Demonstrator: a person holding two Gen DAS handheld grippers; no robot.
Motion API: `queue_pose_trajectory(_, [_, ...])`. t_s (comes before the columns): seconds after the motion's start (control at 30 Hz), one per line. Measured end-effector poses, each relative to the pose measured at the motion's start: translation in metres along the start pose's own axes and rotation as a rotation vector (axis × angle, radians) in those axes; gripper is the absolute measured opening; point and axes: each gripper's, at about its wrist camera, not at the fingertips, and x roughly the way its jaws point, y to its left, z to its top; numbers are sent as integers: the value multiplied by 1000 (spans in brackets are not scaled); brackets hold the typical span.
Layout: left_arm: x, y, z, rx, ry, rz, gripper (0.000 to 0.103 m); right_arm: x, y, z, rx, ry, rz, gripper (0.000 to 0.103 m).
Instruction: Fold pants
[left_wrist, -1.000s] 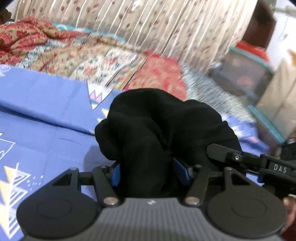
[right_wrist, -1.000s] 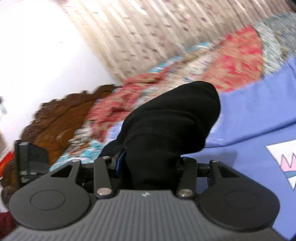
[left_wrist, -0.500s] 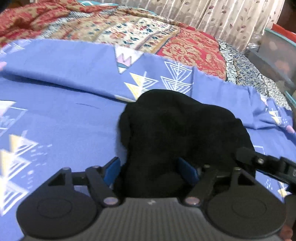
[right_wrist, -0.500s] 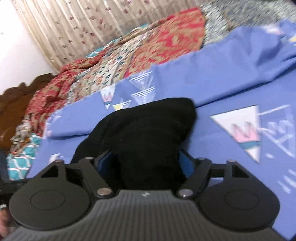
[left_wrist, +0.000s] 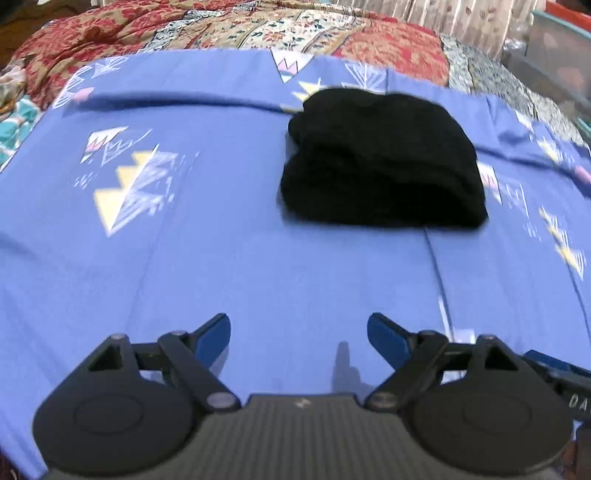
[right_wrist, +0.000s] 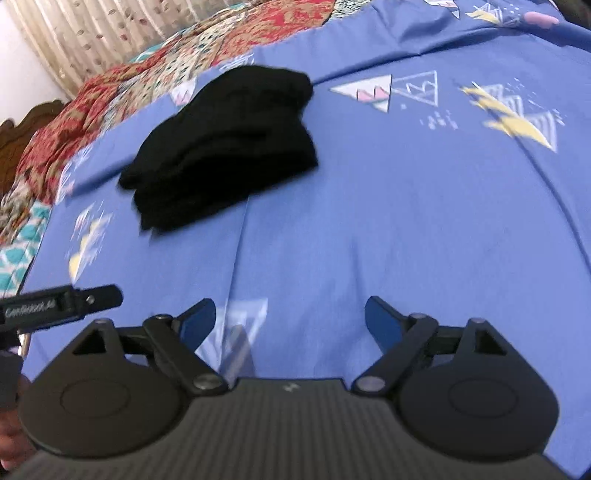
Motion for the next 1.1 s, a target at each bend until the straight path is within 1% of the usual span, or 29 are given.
queue_pose_trajectory(0.13, [-21,-7,-35,25,14,35,85,-26,1,-35,-14,2,-18,93])
queue_pose_trajectory(0.2, [-28,-8,-50,21,17,40,94,-30,3,-43,0,1,-17,96])
queue_pose_trajectory(0.23, [-30,-8,-56,23,19,43,94,-33,6,-47,3,2,-23,96])
queue_pose_trajectory(0.33, [-34,-10,-73,39,31,63,94,-39,10,-54,-7,4,-97,97])
queue_pose_trajectory(0.37, [-35,-11,-78,44,39,67,94,-40,12,-58,-11,4,-110,97])
queue_pose_trajectory(0.5, [-35,-14,-91,65,61,76,95,-43,13,-63,-5,6,-118,99])
queue_pose_trajectory(0.57, [-33,-15,-95,76,70,81,97,-40,12,-64,9,21,-130,102])
queue_pose_trajectory(0.6, [-31,-15,-97,78,77,82,100,-38,11,-66,13,31,-136,103])
queue_pose_trajectory(0.67, [-28,-14,-99,76,89,88,103,-36,11,-68,10,30,-138,103])
queue_pose_trajectory(0.97, [-19,-13,-102,94,104,92,103,-33,8,-70,21,28,-139,103])
queue_pose_trajectory(1.1, [-16,-8,-99,65,121,71,103,-32,12,-70,3,36,-156,103])
